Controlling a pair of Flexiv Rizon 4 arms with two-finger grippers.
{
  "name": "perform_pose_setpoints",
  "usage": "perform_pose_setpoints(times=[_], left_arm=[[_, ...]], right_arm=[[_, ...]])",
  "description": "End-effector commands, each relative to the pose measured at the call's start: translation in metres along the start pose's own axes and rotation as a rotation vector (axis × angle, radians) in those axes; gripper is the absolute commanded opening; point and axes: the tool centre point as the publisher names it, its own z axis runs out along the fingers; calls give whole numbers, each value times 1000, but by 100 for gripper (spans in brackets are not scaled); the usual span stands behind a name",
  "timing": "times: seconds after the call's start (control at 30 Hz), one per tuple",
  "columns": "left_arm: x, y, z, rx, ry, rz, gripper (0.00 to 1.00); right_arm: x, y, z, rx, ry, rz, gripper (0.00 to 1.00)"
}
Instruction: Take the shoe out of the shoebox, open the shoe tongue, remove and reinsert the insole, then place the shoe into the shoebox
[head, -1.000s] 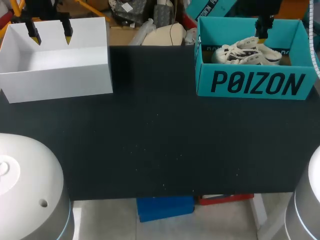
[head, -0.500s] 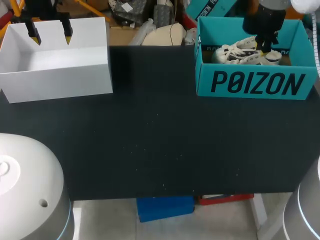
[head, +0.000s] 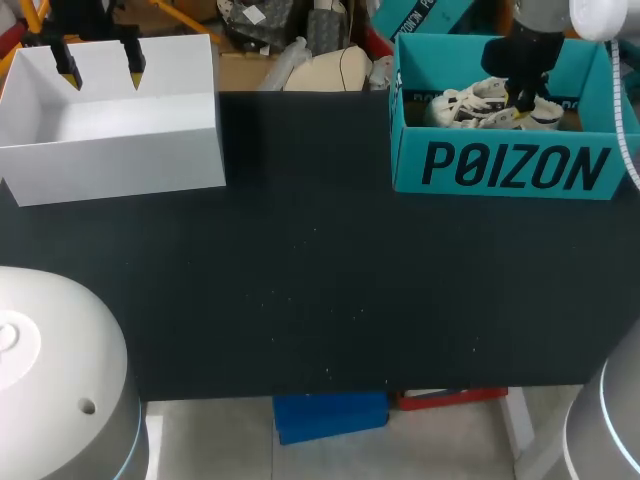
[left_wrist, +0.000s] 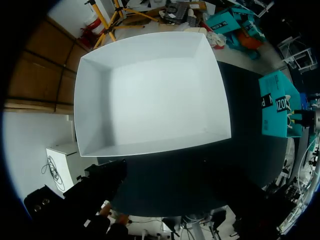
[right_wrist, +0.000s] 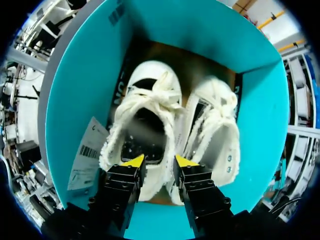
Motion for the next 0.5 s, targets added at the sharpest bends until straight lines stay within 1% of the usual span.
perform_pose_setpoints(times=[0.03, 0.1, 0.33, 0.5], left_arm=[[1, 1, -1, -1, -2, -2, 100], [1, 1, -1, -1, -2, -2, 100], [1, 1, -1, -1, -2, -2, 100], [1, 1, -1, -1, -2, -2, 100]], right_arm=[[-6, 0, 13, -7, 11, 15, 32], [-8, 0, 16, -12, 13, 27, 33], [-14, 0, 30, -20, 17, 42, 29], [-16, 1, 42, -5, 27, 46, 27]])
